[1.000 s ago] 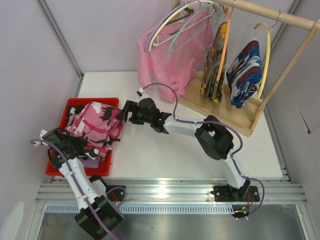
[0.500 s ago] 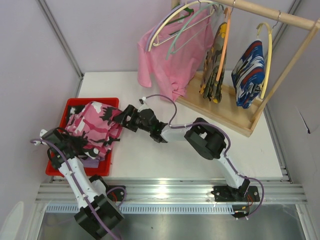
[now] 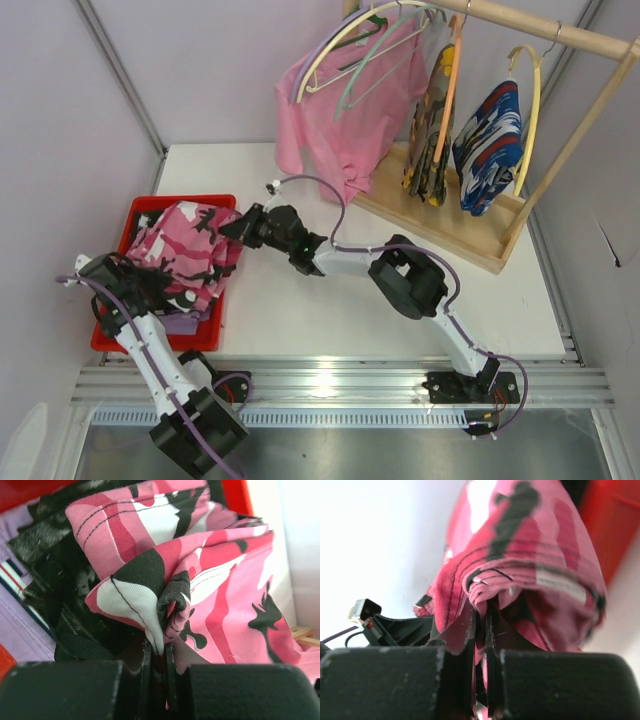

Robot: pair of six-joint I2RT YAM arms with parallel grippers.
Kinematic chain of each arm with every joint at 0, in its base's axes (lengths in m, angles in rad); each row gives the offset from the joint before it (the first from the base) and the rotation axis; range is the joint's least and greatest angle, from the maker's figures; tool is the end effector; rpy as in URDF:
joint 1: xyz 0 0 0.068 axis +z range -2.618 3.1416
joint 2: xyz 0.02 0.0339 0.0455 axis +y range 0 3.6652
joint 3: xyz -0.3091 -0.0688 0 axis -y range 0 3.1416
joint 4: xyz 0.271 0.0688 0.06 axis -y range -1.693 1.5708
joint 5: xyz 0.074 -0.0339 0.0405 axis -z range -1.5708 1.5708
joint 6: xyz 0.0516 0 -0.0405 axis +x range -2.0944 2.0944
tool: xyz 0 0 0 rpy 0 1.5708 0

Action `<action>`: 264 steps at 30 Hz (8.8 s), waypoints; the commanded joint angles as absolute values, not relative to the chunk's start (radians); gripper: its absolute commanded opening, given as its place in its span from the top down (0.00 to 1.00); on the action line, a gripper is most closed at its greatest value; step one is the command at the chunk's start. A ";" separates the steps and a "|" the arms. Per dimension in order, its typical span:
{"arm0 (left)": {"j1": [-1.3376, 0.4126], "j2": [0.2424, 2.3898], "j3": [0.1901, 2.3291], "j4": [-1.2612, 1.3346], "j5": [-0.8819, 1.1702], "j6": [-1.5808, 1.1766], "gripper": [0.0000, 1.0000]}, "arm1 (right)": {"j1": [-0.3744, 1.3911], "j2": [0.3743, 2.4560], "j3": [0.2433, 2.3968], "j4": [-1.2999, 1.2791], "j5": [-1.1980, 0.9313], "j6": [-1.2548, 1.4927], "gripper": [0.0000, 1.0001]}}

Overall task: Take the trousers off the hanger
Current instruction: Place the trousers into the basket, then grab a hanger with trousers on it with the left arm, then pass the hanger from the left arm to the right

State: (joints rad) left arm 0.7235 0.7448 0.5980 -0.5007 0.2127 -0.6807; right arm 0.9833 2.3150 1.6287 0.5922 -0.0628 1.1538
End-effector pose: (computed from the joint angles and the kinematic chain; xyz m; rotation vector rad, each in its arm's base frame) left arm 0.1338 0.1036 0.2677 -1.3354 1.7602 -0.2120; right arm 0.3310 0.5028 0.2038 0.1110 1.9565 1.5921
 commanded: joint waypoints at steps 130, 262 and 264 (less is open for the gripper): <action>-0.922 1.791 2.377 -0.420 -0.244 -0.155 0.05 | 0.230 1.321 2.062 -0.716 0.236 0.204 0.07; -0.928 1.145 1.550 0.106 -0.316 -0.060 1.00 | 0.571 1.152 1.692 -0.293 -0.157 0.594 0.12; -0.928 1.076 1.502 0.085 -0.345 -0.069 1.00 | 0.633 1.163 1.683 -0.261 -0.095 0.586 0.12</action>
